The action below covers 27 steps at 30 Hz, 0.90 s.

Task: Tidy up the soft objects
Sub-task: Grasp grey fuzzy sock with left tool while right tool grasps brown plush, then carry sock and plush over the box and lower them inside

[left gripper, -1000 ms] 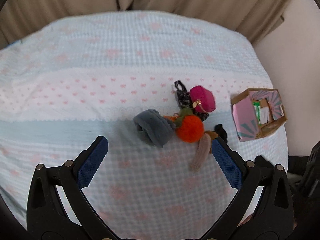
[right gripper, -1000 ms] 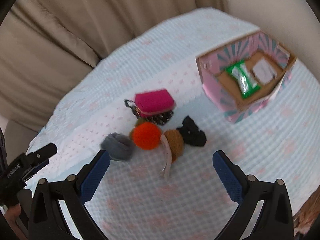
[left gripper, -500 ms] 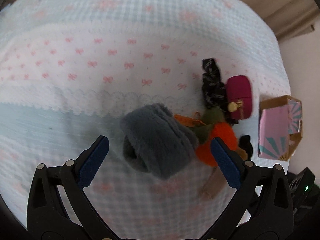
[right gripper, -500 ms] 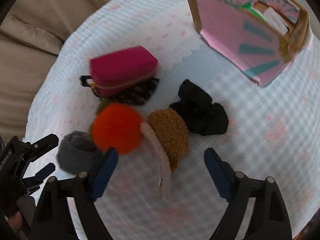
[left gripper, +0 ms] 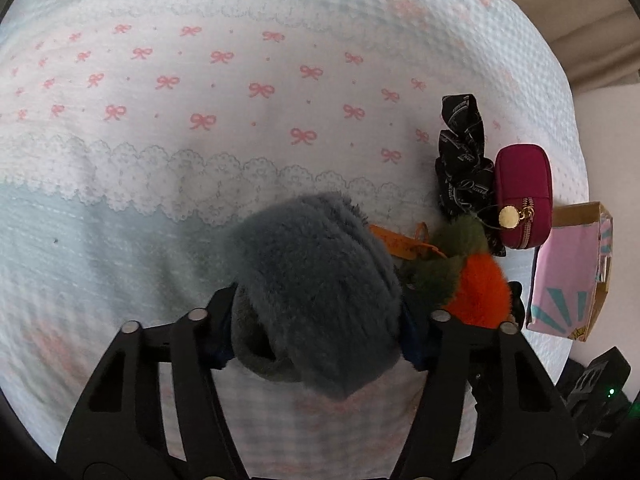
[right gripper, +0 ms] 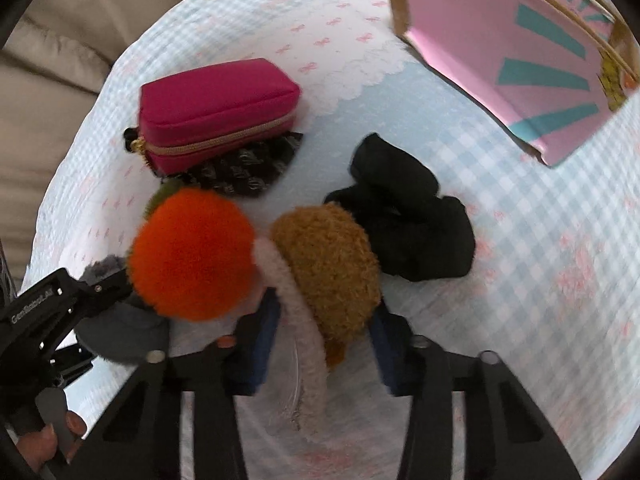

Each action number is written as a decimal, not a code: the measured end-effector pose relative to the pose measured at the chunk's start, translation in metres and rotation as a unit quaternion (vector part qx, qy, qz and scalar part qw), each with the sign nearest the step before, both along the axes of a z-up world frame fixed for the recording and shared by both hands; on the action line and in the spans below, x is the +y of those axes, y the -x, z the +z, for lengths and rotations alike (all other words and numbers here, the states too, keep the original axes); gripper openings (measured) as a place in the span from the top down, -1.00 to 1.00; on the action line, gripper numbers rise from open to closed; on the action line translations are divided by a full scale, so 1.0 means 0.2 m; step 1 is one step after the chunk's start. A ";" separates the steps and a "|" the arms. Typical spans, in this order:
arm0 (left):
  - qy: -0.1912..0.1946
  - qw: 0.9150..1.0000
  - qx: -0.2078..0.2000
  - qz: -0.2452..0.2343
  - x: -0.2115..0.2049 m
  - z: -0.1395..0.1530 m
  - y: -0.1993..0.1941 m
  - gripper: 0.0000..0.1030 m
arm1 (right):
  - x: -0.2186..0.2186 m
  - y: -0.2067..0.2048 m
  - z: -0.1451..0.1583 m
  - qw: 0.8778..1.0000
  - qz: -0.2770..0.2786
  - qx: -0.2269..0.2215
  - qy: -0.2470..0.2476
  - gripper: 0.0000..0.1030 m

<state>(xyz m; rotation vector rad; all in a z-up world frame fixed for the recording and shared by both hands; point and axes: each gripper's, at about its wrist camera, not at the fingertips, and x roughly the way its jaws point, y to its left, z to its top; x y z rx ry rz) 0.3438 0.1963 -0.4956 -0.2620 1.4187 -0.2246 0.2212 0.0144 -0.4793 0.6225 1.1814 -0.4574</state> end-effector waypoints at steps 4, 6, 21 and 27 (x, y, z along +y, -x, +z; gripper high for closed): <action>0.006 1.000 -0.007 -0.001 0.02 0.03 0.01 0.02 | 0.02 -0.01 0.02 1.000 0.015 -0.004 0.008 0.29; 0.008 1.000 -0.011 -0.001 0.03 0.05 0.03 0.04 | 0.02 -0.01 0.03 1.000 0.018 -0.009 0.008 0.30; 0.009 0.996 -0.086 0.014 0.13 0.61 0.18 0.06 | 0.08 0.06 0.48 0.996 0.048 -0.068 0.028 0.30; 0.018 0.992 -0.123 0.025 0.14 0.91 0.29 0.06 | 0.09 0.11 0.80 0.991 0.068 -0.108 0.043 0.30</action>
